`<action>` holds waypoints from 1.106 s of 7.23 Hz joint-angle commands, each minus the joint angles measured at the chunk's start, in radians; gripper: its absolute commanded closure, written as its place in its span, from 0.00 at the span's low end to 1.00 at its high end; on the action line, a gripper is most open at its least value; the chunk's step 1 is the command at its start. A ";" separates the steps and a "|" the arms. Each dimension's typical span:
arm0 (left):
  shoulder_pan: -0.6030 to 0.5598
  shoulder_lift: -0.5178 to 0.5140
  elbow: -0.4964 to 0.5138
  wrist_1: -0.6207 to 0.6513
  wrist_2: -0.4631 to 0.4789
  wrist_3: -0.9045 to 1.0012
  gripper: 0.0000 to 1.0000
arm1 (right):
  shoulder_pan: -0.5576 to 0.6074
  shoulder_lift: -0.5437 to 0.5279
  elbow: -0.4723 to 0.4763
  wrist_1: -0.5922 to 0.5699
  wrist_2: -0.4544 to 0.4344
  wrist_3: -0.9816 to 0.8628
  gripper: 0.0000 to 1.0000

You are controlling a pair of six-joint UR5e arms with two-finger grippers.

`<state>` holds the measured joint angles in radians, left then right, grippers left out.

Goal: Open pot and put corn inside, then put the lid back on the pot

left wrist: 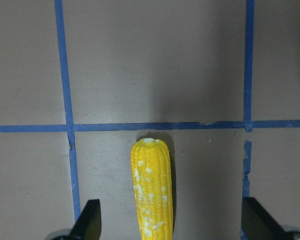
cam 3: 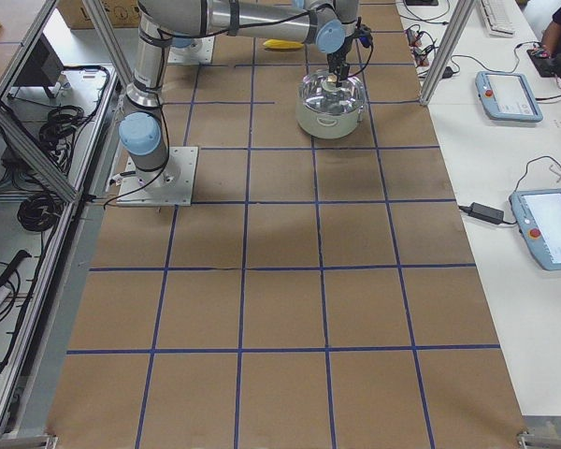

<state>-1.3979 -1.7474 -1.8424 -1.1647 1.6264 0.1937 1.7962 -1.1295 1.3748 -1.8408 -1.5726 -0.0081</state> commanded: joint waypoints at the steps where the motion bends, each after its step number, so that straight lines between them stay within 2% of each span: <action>1: -0.010 0.053 -0.046 -0.028 -0.006 0.001 0.00 | 0.000 0.001 -0.002 0.000 -0.003 -0.004 0.49; 2: -0.007 0.008 -0.063 0.046 0.003 0.001 0.00 | -0.001 -0.001 -0.006 0.011 -0.006 -0.007 0.58; 4: -0.006 0.005 -0.099 0.057 -0.008 0.024 0.00 | -0.012 -0.018 -0.042 0.082 -0.013 -0.012 0.62; 6: 0.023 -0.064 -0.162 0.120 -0.017 0.069 0.00 | -0.027 -0.067 -0.185 0.284 -0.018 -0.059 0.62; 7: 0.023 -0.145 -0.178 0.210 -0.025 0.056 0.00 | -0.073 -0.090 -0.250 0.398 -0.017 -0.079 0.63; 8: 0.036 -0.203 -0.152 0.264 -0.039 0.073 0.00 | -0.130 -0.136 -0.252 0.446 -0.006 -0.166 0.66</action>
<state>-1.3739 -1.8738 -2.0042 -0.9767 1.6019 0.2555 1.7260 -1.2182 1.1580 -1.4848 -1.5867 -0.0967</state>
